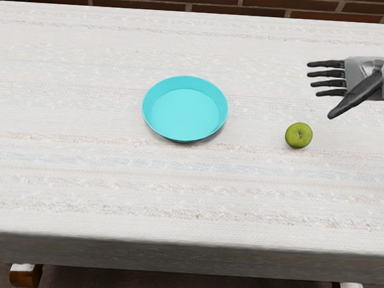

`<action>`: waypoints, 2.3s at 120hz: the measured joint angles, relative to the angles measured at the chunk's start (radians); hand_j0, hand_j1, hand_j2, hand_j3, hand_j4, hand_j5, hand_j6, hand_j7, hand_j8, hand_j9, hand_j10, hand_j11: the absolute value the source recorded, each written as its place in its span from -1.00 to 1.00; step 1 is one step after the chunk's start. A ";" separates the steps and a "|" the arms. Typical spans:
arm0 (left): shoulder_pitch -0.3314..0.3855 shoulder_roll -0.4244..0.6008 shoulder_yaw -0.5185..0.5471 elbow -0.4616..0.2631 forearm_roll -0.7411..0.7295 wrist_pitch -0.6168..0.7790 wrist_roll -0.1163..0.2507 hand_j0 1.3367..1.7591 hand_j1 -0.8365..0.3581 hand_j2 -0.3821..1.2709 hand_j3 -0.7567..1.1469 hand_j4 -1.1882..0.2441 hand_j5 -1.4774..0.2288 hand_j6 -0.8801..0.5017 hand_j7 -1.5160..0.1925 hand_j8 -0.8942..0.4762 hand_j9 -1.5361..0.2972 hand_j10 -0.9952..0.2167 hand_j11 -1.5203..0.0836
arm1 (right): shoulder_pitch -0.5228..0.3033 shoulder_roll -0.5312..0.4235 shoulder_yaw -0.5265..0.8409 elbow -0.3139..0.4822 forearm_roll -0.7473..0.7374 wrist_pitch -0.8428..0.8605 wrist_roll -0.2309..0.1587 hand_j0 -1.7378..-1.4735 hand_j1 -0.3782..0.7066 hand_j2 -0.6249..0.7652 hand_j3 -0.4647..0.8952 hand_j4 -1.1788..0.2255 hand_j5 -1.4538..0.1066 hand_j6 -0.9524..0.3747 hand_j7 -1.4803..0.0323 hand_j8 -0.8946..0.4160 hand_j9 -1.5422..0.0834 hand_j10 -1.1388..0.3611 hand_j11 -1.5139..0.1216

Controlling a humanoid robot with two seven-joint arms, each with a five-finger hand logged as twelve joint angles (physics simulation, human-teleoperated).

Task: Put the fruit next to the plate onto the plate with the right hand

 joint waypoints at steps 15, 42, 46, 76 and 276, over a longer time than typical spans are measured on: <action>0.000 0.000 0.000 0.000 0.000 0.000 0.000 0.52 0.50 -0.48 -0.21 0.32 0.36 -0.08 0.40 -0.05 0.33 0.24 0.50 | 0.006 -0.005 0.004 0.018 -0.015 0.000 -0.010 -0.40 -0.85 -0.11 -0.32 0.62 0.79 0.37 0.88 0.30 0.83 0.46 0.78; 0.000 0.000 0.000 0.000 0.000 0.000 0.000 0.52 0.50 -0.48 -0.21 0.32 0.36 -0.08 0.40 -0.05 0.33 0.24 0.50 | 0.018 -0.039 -0.002 0.235 -0.127 -0.018 -0.054 -0.40 -0.85 -0.11 -0.32 0.62 0.79 0.37 0.88 0.30 0.83 0.46 0.78; 0.000 0.000 0.000 0.000 0.000 0.000 0.000 0.52 0.50 -0.48 -0.21 0.32 0.36 -0.08 0.40 -0.05 0.33 0.24 0.50 | 0.020 -0.058 -0.002 0.273 -0.142 -0.046 -0.055 -0.40 -0.85 -0.11 -0.32 0.62 0.79 0.37 0.88 0.30 0.83 0.46 0.78; 0.000 0.000 0.000 0.000 0.000 0.000 0.000 0.52 0.50 -0.48 -0.21 0.32 0.36 -0.08 0.40 -0.05 0.33 0.24 0.50 | 0.027 -0.133 -0.047 0.512 -0.286 -0.439 -0.061 -0.40 -0.85 -0.11 -0.32 0.61 0.79 0.37 0.88 0.30 0.83 0.46 0.78; 0.000 0.000 0.000 0.000 0.000 0.000 0.000 0.52 0.50 -0.48 -0.21 0.32 0.36 -0.08 0.40 -0.05 0.33 0.24 0.50 | 0.362 0.272 -0.917 0.490 -0.269 -1.222 -0.098 -0.40 -0.85 -0.11 -0.32 0.62 0.79 0.37 0.88 0.29 0.83 0.45 0.78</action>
